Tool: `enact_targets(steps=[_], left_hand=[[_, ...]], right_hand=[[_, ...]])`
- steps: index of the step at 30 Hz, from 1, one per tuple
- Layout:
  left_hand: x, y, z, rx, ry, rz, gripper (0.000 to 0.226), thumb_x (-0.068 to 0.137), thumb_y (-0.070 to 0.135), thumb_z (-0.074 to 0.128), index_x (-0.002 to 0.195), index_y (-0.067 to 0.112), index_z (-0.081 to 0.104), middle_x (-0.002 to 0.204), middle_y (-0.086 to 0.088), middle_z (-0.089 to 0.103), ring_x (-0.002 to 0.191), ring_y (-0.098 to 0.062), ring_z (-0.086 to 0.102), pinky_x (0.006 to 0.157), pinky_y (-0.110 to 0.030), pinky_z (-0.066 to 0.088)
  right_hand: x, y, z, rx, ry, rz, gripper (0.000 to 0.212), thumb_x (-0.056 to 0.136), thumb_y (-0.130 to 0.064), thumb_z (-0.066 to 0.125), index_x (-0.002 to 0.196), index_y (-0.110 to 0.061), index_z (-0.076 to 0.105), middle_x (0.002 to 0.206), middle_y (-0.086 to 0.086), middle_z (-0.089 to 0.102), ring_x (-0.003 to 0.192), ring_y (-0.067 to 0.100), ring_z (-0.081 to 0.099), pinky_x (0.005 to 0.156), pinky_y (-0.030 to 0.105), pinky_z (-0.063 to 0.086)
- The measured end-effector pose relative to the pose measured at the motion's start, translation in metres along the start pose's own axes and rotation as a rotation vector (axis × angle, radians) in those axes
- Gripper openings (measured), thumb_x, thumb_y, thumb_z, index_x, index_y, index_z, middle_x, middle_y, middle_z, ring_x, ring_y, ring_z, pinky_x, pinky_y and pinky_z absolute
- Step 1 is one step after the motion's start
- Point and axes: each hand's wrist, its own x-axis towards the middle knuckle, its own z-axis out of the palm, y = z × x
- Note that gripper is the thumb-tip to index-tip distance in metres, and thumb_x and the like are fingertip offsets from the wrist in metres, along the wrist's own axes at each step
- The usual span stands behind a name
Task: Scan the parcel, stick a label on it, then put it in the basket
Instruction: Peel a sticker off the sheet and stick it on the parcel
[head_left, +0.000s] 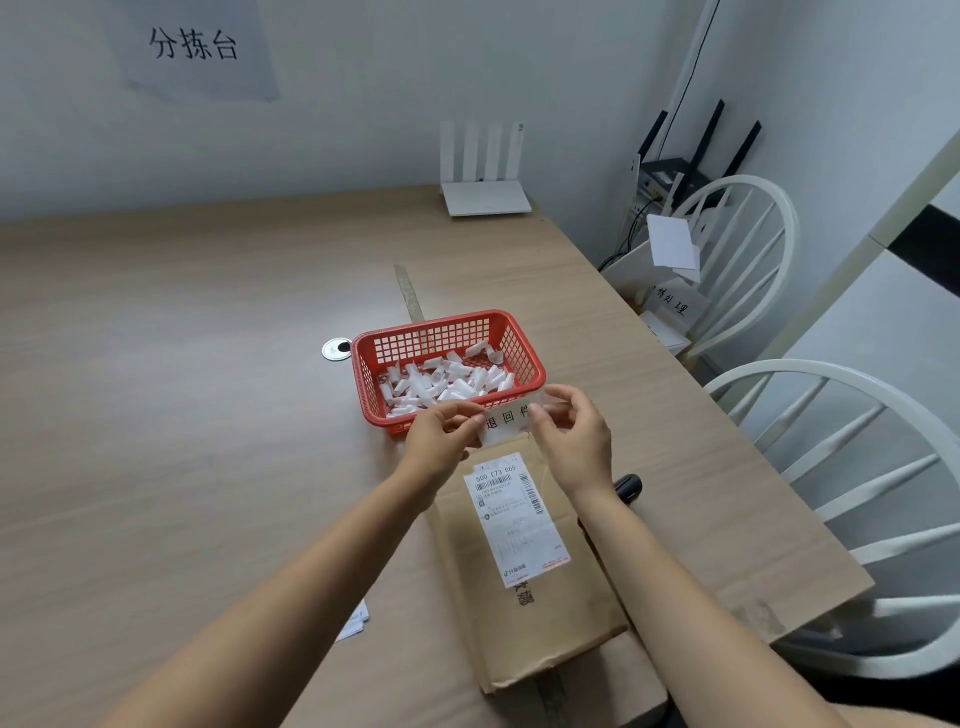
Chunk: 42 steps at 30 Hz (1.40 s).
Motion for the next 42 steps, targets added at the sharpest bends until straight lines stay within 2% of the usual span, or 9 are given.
enact_targets(steps=[4, 7, 10, 13, 18, 28, 35, 38, 42], left_hand=[[0.011, -0.014, 0.0, 0.174, 0.085, 0.017, 0.006, 0.085, 0.014, 0.063, 0.089, 0.016, 0.065, 0.089, -0.01, 0.069, 0.083, -0.026, 0.066, 0.072, -0.033, 0.056], [0.018, -0.023, 0.003, 0.341, 0.208, 0.013, 0.024, 0.081, 0.019, 0.067, 0.104, 0.013, 0.063, 0.081, -0.001, 0.065, 0.08, -0.021, 0.063, 0.08, -0.038, 0.054], [0.021, -0.03, 0.005, 0.462, 0.288, 0.015, 0.019, 0.081, 0.023, 0.066, 0.095, 0.011, 0.06, 0.08, 0.0, 0.063, 0.077, -0.016, 0.057, 0.074, -0.033, 0.049], [0.023, -0.037, 0.008, 0.584, 0.326, 0.014, 0.013, 0.084, 0.026, 0.062, 0.078, 0.016, 0.056, 0.091, -0.007, 0.068, 0.087, -0.023, 0.061, 0.077, -0.035, 0.048], [0.029, -0.044, 0.012, 0.667, 0.366, -0.027, 0.021, 0.085, 0.03, 0.059, 0.09, 0.01, 0.064, 0.11, -0.01, 0.058, 0.111, -0.028, 0.048, 0.096, -0.039, 0.043], [0.035, -0.055, 0.011, 0.687, 0.345, -0.068, 0.022, 0.083, 0.032, 0.059, 0.091, 0.011, 0.062, 0.104, -0.007, 0.064, 0.104, -0.027, 0.056, 0.09, -0.042, 0.046], [0.032, -0.062, 0.007, 0.667, 0.312, -0.076, 0.027, 0.09, 0.028, 0.049, 0.11, 0.012, 0.057, 0.116, -0.007, 0.063, 0.109, -0.025, 0.056, 0.094, -0.043, 0.046], [0.024, -0.064, 0.01, 0.716, 0.354, 0.035, 0.029, 0.092, 0.019, 0.043, 0.117, 0.008, 0.054, 0.121, -0.011, 0.058, 0.113, -0.028, 0.053, 0.095, -0.044, 0.044], [0.005, -0.075, 0.014, 0.963, 0.245, 0.377, 0.041, 0.083, 0.025, 0.04, 0.116, 0.008, 0.058, 0.12, -0.015, 0.064, 0.111, -0.032, 0.058, 0.091, -0.041, 0.047]], right_hand=[[0.011, 0.007, 0.011, -0.041, -0.021, 0.019, 0.012, 0.083, -0.018, 0.065, 0.091, -0.009, 0.063, 0.085, 0.002, 0.065, 0.082, 0.018, 0.064, 0.072, 0.028, 0.054], [0.015, 0.013, 0.023, -0.085, -0.053, 0.037, 0.007, 0.083, -0.018, 0.065, 0.082, -0.013, 0.061, 0.079, -0.001, 0.063, 0.075, 0.014, 0.059, 0.066, 0.023, 0.046], [0.018, 0.023, 0.033, -0.143, -0.085, 0.06, 0.009, 0.081, -0.02, 0.066, 0.078, -0.015, 0.058, 0.076, -0.002, 0.061, 0.073, 0.014, 0.057, 0.061, 0.019, 0.041], [0.019, 0.033, 0.042, -0.214, -0.124, 0.065, 0.012, 0.079, -0.02, 0.068, 0.08, -0.015, 0.057, 0.078, -0.002, 0.061, 0.074, 0.015, 0.056, 0.063, 0.022, 0.043], [0.022, 0.042, 0.048, -0.302, -0.136, 0.057, 0.017, 0.079, -0.022, 0.067, 0.089, -0.011, 0.06, 0.091, 0.006, 0.069, 0.085, 0.023, 0.062, 0.073, 0.034, 0.049], [0.021, 0.047, 0.05, -0.482, -0.153, -0.022, 0.02, 0.081, -0.024, 0.063, 0.093, -0.01, 0.057, 0.097, 0.007, 0.066, 0.096, 0.025, 0.054, 0.071, 0.03, 0.042], [0.019, 0.055, 0.05, -0.57, -0.075, -0.017, 0.025, 0.086, -0.02, 0.055, 0.108, -0.008, 0.054, 0.112, 0.014, 0.057, 0.105, 0.029, 0.048, 0.087, 0.036, 0.042], [0.018, 0.056, 0.046, -0.548, -0.059, -0.023, 0.026, 0.088, -0.009, 0.046, 0.113, -0.007, 0.053, 0.118, 0.016, 0.052, 0.109, 0.029, 0.045, 0.09, 0.037, 0.041], [0.005, 0.056, 0.039, -0.508, -0.157, -0.214, 0.038, 0.083, -0.019, 0.038, 0.113, -0.007, 0.059, 0.118, 0.019, 0.057, 0.108, 0.034, 0.052, 0.094, 0.044, 0.046]])
